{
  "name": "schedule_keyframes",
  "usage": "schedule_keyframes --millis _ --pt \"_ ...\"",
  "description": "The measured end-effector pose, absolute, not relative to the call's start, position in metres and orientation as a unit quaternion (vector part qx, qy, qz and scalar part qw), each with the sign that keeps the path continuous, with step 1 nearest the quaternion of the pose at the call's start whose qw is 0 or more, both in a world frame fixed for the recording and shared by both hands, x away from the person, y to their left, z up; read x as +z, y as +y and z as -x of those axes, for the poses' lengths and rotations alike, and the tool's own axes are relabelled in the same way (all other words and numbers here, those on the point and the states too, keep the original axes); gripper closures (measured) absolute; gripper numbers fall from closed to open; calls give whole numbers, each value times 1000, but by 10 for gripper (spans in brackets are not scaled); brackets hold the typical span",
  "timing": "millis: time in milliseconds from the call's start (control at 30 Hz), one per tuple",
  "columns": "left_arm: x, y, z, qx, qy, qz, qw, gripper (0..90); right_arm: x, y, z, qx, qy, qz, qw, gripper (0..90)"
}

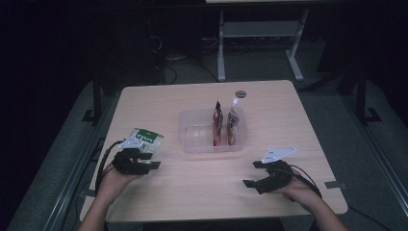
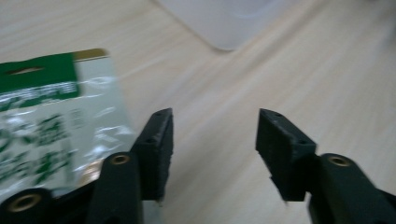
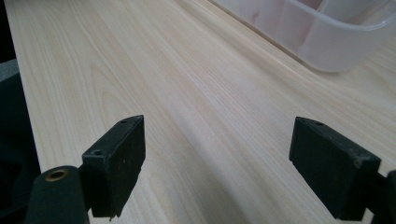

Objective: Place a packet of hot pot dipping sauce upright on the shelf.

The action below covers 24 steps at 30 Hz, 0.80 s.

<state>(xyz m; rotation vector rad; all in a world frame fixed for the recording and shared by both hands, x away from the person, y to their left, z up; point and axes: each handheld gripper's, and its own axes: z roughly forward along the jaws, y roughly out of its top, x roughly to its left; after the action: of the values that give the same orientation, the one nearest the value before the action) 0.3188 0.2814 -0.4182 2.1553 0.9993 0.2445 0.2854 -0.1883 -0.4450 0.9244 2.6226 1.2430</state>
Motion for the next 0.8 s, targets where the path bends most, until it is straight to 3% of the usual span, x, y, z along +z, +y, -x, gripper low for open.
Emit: schedule_keyframes --millis 133,233,300,533,800 --pt "-415 301 -324 115 417 -821 371 624 -444 -188 -285 407 860 -306 47 178" --pt "-411 313 -327 123 440 -808 371 818 -445 -188 -287 409 860 -303 47 179" --pt "-409 320 -329 131 451 -802 370 894 -445 -187 -287 409 860 -303 46 179" --pt "-407 341 -348 178 488 -785 337 897 -444 -187 -286 413 857 -303 47 180" --pt "-422 359 -380 192 521 -771 312 897 -445 -186 -287 410 860 -300 46 179"
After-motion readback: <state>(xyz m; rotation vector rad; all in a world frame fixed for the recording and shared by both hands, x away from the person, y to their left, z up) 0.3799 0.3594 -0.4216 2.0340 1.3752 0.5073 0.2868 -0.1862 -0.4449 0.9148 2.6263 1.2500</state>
